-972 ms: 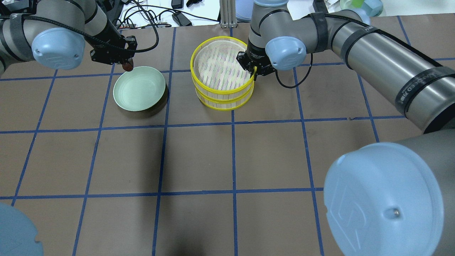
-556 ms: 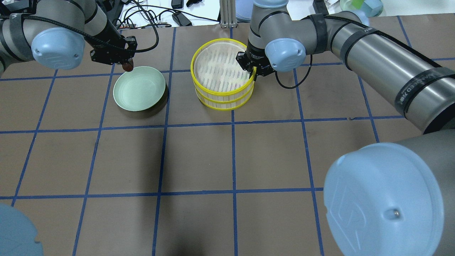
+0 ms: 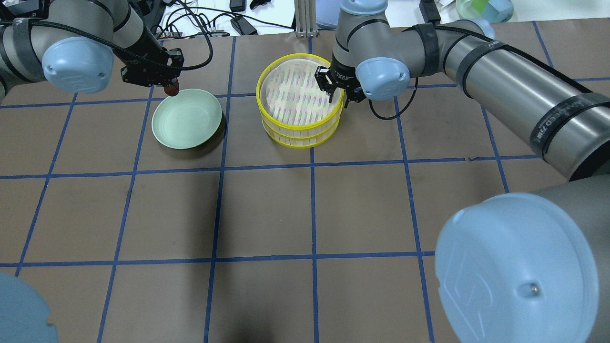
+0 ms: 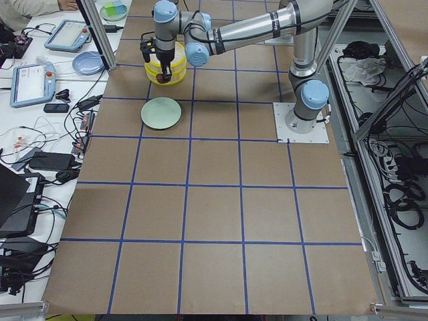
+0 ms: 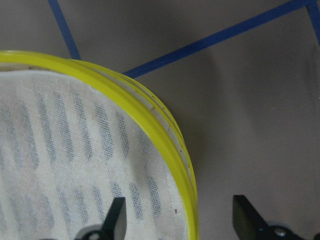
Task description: Stack buns with steamer
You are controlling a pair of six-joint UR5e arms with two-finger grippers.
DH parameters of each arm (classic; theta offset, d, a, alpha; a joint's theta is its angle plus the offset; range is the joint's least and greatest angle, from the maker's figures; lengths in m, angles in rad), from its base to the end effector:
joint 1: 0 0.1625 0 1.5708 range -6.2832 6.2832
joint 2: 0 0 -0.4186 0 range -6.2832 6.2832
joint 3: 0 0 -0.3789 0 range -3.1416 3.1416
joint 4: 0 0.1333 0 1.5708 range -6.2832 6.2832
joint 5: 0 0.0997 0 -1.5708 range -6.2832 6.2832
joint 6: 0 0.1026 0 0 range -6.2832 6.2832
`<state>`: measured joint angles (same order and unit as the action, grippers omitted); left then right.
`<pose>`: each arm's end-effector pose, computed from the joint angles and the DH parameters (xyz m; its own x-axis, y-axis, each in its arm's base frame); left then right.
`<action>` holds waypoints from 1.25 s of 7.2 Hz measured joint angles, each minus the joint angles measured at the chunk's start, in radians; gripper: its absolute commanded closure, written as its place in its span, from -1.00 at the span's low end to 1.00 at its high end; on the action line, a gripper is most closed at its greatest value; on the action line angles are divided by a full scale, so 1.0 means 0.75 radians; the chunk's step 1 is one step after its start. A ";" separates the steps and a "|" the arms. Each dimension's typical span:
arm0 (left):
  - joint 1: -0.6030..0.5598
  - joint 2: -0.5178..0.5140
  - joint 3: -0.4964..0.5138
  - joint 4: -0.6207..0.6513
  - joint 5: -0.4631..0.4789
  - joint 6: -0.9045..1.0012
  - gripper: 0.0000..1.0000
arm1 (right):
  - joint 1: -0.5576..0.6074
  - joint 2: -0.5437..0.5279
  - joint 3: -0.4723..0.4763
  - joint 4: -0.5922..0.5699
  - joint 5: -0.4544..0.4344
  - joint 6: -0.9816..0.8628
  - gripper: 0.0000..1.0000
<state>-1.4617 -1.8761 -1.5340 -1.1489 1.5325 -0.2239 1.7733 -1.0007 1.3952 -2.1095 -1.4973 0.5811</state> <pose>-0.0705 -0.6167 0.3751 -0.9453 -0.3185 0.0708 -0.3256 0.9350 -0.1406 0.2765 -0.6467 0.2823 -0.9241 0.3559 -0.1396 0.3687 0.9261 -0.0802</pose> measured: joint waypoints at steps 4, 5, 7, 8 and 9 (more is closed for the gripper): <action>-0.014 -0.015 0.010 0.020 -0.014 -0.019 1.00 | -0.026 -0.251 -0.003 0.148 0.037 -0.096 -0.90; -0.063 -0.016 0.018 0.040 -0.020 -0.061 1.00 | -0.053 -0.330 -0.003 0.232 0.047 -0.158 -0.98; -0.239 -0.033 0.029 0.170 -0.068 -0.236 1.00 | -0.130 -0.467 -0.001 0.408 0.053 -0.362 -0.99; -0.309 -0.055 0.027 0.247 -0.121 -0.315 1.00 | -0.154 -0.515 0.004 0.471 0.055 -0.463 -0.99; -0.349 -0.081 0.021 0.307 -0.170 -0.350 1.00 | -0.167 -0.542 0.007 0.526 0.055 -0.557 -0.99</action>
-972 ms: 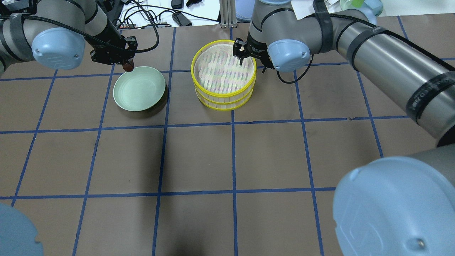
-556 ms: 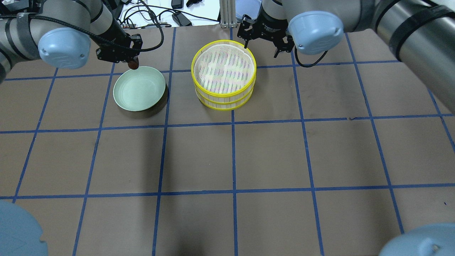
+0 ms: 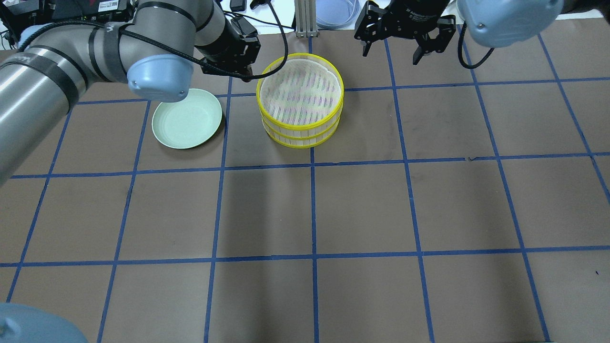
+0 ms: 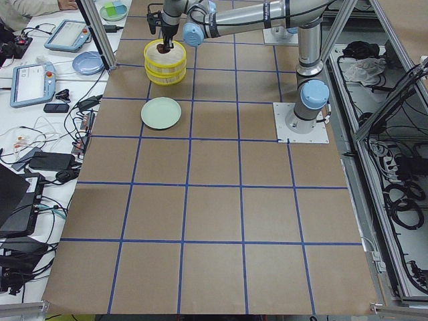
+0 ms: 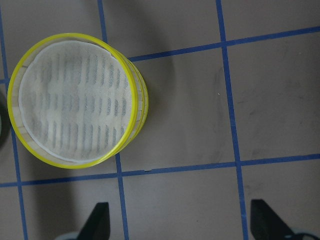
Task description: Stack buns with steamer
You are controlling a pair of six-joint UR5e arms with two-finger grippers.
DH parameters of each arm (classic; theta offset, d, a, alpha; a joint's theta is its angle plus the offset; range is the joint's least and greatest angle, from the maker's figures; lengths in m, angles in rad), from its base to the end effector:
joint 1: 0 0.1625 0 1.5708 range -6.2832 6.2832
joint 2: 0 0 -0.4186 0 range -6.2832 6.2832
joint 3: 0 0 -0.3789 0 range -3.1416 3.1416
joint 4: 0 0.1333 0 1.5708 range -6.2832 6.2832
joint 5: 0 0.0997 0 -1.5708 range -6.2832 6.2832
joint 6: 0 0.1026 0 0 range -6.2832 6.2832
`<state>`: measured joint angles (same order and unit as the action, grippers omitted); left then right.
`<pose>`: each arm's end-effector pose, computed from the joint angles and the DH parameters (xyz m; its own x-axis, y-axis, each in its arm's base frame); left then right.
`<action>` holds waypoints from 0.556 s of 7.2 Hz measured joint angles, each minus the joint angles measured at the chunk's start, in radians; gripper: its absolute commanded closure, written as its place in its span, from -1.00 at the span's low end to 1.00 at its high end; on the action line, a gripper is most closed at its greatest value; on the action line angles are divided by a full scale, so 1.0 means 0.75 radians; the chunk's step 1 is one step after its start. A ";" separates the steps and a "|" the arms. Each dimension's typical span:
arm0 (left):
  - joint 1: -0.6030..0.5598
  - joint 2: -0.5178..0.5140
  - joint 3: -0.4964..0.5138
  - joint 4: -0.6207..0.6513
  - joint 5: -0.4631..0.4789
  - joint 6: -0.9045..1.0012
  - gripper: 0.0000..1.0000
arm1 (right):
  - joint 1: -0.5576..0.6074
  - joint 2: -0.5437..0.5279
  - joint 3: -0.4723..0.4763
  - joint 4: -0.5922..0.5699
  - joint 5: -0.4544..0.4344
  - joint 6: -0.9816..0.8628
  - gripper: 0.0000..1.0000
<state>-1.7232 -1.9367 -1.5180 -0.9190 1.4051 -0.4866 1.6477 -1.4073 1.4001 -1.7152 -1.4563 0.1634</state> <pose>-0.2453 -0.6077 0.3744 -0.9213 -0.2557 0.2929 -0.3254 0.9194 -0.2209 0.1877 -0.5482 0.4925 -0.9884 0.0681 -0.1360 0.0860 0.9877 -0.1306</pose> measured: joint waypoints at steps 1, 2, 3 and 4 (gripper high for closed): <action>-0.023 -0.037 -0.007 0.051 -0.042 -0.007 1.00 | -0.010 -0.019 0.002 0.060 -0.001 -0.087 -0.99; -0.032 -0.075 -0.009 0.088 -0.059 -0.006 -0.32 | -0.022 -0.036 0.002 0.125 -0.002 -0.170 -1.00; -0.035 -0.111 -0.010 0.120 -0.064 0.009 -0.99 | -0.037 -0.048 0.002 0.173 -0.009 -0.251 -1.00; -0.035 -0.138 -0.011 0.141 -0.064 0.023 -1.00 | -0.053 -0.053 0.003 0.195 -0.024 -0.299 -1.00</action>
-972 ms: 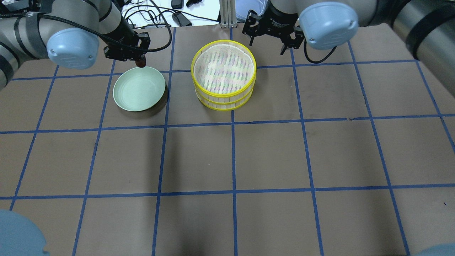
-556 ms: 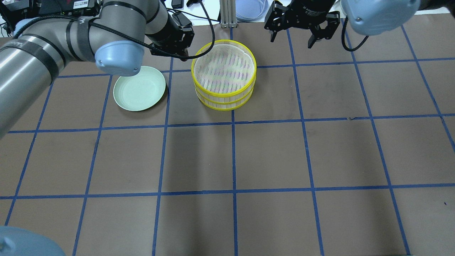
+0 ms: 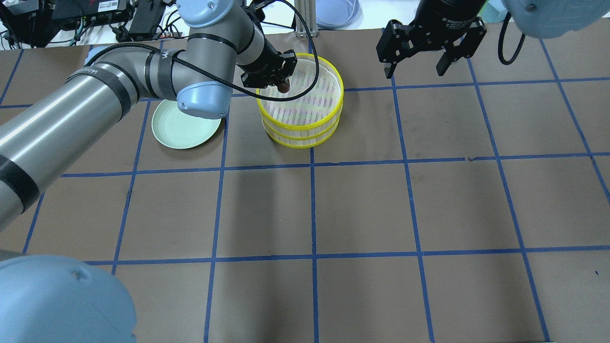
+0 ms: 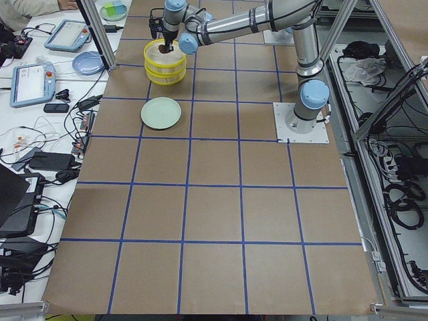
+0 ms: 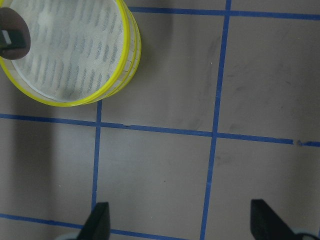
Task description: Stack buns with steamer
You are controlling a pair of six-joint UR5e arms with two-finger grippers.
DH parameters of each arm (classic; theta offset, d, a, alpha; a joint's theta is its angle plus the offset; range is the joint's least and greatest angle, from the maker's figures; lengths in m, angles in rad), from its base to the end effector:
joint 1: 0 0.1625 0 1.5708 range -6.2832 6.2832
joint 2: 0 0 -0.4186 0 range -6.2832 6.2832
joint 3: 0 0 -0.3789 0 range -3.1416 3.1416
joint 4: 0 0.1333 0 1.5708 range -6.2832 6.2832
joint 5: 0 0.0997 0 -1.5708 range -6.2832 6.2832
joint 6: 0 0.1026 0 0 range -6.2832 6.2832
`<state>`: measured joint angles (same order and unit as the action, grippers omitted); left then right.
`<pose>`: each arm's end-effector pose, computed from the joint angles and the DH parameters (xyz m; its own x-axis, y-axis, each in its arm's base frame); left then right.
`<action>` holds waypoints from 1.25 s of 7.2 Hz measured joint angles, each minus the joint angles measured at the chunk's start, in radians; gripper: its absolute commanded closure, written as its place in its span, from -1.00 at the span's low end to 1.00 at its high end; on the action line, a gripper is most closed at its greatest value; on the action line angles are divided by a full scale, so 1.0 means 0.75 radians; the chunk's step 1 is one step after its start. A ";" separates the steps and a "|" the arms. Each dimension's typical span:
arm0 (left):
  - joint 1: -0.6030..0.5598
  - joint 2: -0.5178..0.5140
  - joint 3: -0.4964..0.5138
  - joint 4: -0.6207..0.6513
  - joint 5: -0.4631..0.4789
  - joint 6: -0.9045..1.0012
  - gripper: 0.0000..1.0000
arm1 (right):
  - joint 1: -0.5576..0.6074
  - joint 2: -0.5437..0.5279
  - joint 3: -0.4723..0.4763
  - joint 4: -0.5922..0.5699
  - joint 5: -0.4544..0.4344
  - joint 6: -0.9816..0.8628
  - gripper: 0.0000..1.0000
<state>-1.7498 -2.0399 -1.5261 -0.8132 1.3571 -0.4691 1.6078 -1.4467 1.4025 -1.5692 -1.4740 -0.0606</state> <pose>-0.2704 -0.6234 0.3177 -0.9228 -0.2043 0.3266 -0.2791 0.9390 -0.2011 0.1629 -0.5286 0.4968 -0.9904 -0.1013 -0.0938 -0.0971 0.9941 -0.0484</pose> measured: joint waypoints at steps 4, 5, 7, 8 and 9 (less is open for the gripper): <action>0.009 0.031 0.014 -0.027 0.012 0.003 -1.00 | -0.022 -0.012 0.023 0.016 -0.083 -0.027 -1.00; 0.032 0.073 0.030 -0.110 0.027 0.024 -1.00 | -0.022 -0.014 0.028 0.012 -0.085 -0.028 -1.00; 0.130 0.183 0.059 -0.326 0.063 0.232 -1.00 | -0.020 -0.016 0.030 0.002 -0.080 -0.028 -1.00; 0.185 0.246 0.067 -0.447 0.109 0.365 -1.00 | -0.019 -0.017 0.030 -0.003 -0.073 -0.028 -1.00; 0.230 0.311 0.070 -0.573 0.156 0.468 -1.00 | -0.018 -0.017 0.030 -0.007 -0.069 -0.028 -1.00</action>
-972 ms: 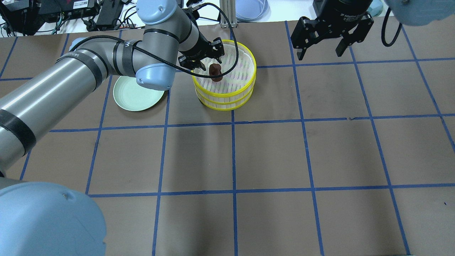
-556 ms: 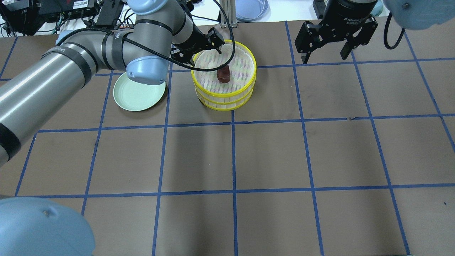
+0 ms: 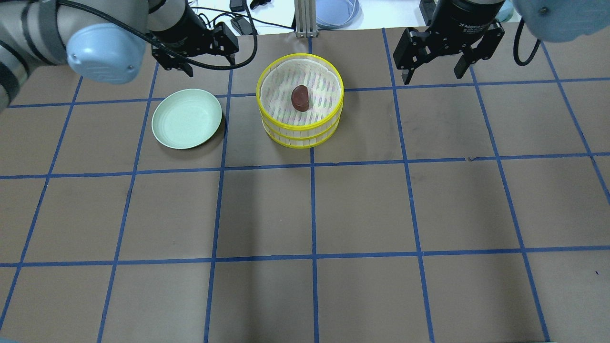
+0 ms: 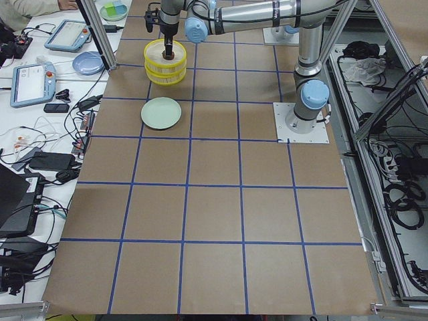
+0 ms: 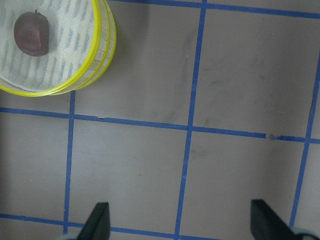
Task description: Stack buns with steamer
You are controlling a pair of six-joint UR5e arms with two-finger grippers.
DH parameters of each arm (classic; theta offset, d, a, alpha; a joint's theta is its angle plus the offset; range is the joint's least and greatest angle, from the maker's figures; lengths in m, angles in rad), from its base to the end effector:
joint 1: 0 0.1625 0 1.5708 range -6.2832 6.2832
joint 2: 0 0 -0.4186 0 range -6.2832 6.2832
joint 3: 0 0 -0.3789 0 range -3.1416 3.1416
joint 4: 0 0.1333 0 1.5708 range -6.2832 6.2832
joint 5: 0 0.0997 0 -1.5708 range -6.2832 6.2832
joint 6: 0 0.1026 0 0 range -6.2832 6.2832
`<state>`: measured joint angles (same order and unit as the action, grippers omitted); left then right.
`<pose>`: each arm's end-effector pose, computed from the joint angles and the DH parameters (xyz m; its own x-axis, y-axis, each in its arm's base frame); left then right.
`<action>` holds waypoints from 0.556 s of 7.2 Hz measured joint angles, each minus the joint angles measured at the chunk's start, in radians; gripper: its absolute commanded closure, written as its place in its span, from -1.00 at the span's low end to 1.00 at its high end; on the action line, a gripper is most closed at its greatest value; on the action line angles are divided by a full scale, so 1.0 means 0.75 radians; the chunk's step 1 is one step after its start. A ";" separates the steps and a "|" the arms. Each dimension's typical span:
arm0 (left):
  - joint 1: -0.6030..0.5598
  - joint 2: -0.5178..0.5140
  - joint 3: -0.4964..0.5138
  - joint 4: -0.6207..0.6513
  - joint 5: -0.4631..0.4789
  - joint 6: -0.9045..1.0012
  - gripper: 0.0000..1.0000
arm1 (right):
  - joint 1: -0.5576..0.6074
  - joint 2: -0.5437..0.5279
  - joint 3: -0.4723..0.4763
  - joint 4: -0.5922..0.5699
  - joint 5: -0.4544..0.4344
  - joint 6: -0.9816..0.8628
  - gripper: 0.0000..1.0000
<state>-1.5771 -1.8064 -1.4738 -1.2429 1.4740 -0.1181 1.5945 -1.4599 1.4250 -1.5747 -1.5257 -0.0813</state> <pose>-0.1469 -0.5892 0.4356 -0.9890 -0.0914 0.1164 -0.1111 0.9782 -0.1757 0.1504 -0.5252 0.4932 -0.9934 -0.1065 -0.0417 -0.1047 0.9936 -0.0423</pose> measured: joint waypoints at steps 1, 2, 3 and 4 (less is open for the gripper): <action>0.035 0.071 0.001 -0.143 0.055 0.086 -1.00 | -0.001 0.000 0.000 -0.004 -0.005 -0.002 -1.00; 0.054 0.139 0.001 -0.282 0.112 0.155 -1.00 | -0.004 0.000 0.000 -0.006 -0.015 -0.003 -1.00; 0.062 0.205 0.000 -0.414 0.151 0.199 -1.00 | -0.006 0.000 0.000 -0.011 -0.019 0.001 -1.00; 0.066 0.254 -0.007 -0.497 0.168 0.219 -1.00 | -0.007 0.000 0.000 -0.027 -0.020 0.003 -1.00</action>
<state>-1.5277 -1.6159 -1.4794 -1.6156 1.6001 0.0459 1.5896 -1.4601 1.4251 -1.5949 -1.5411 -0.0790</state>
